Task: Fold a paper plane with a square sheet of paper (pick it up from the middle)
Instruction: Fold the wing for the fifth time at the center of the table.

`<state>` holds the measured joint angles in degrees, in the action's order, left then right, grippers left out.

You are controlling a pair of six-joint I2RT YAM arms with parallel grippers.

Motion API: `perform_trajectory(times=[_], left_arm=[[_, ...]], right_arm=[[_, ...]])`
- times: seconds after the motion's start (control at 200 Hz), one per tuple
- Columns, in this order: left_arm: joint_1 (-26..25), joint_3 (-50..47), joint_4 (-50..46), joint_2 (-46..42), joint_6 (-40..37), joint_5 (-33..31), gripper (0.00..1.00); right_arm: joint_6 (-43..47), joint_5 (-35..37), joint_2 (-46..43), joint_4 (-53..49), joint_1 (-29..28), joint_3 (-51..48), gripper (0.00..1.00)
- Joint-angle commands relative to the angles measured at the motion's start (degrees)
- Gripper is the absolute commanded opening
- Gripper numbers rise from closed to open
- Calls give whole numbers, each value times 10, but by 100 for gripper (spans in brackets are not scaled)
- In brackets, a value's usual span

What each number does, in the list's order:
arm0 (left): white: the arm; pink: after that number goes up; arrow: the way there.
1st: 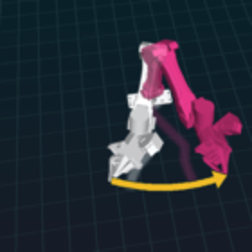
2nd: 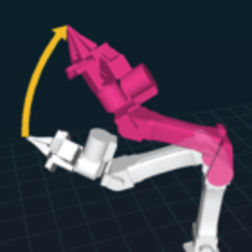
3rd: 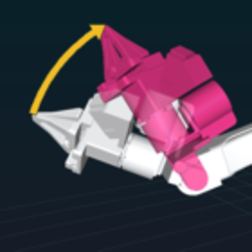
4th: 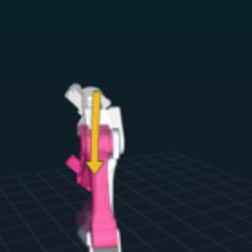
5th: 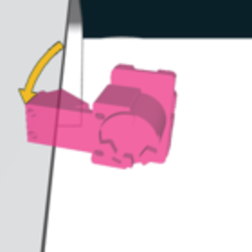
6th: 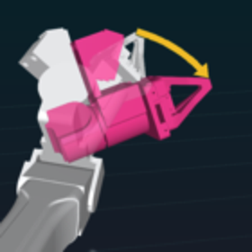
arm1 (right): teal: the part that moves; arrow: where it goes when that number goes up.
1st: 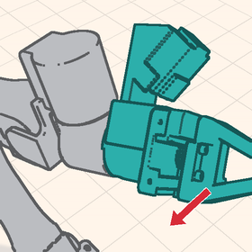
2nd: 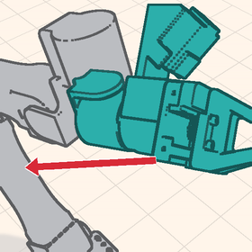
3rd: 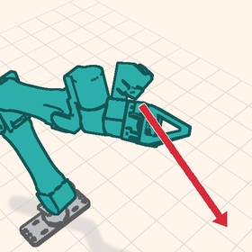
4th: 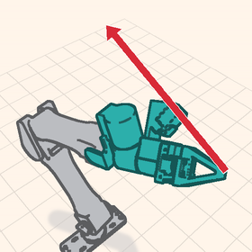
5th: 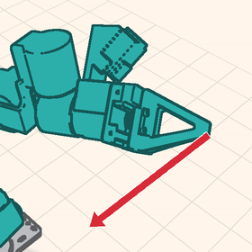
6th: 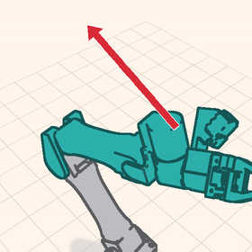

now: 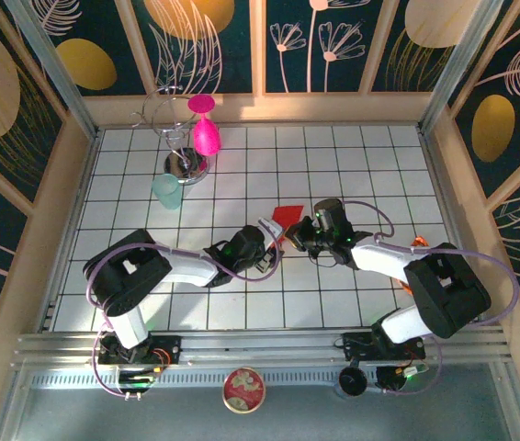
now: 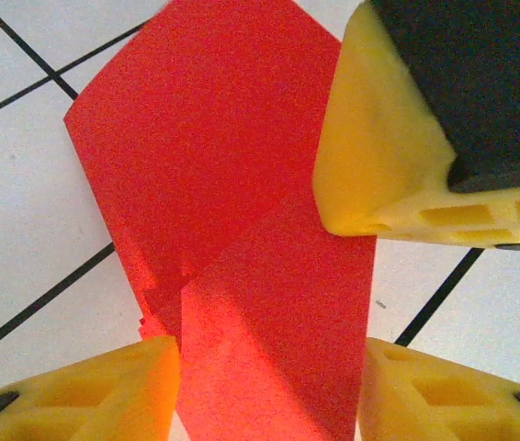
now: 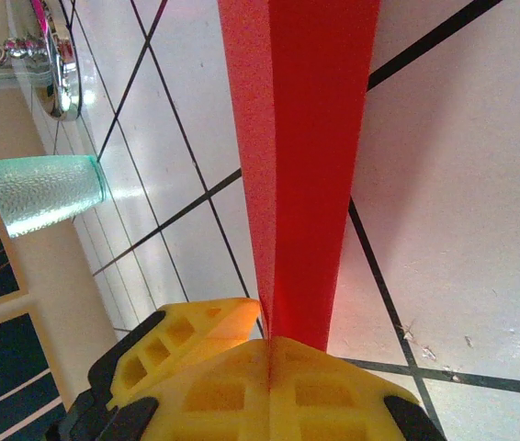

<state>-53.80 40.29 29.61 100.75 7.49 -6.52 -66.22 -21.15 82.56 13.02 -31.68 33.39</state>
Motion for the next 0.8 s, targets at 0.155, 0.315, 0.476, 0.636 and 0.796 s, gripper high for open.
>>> perform_trajectory(times=[0.155, 0.315, 0.476, 0.636, 0.796], left_arm=[[-7, -2, 34, -9, -21, -3, 51], [-11, 13, 28, 6, -34, -8, 48], [-12, 17, 35, 14, -38, -13, 45], [-12, 16, 41, 18, -42, -23, 39], [-12, 7, 47, 16, -44, -26, 32]], right_arm=[[-9, -14, 1, -2, 19, 16, 0], [-15, -26, 5, 6, 19, 13, 0], [-22, -37, 13, 17, 19, 10, 0], [-25, -43, 15, 22, 19, 7, 0], [-24, -46, 11, 20, 23, 7, 0]])
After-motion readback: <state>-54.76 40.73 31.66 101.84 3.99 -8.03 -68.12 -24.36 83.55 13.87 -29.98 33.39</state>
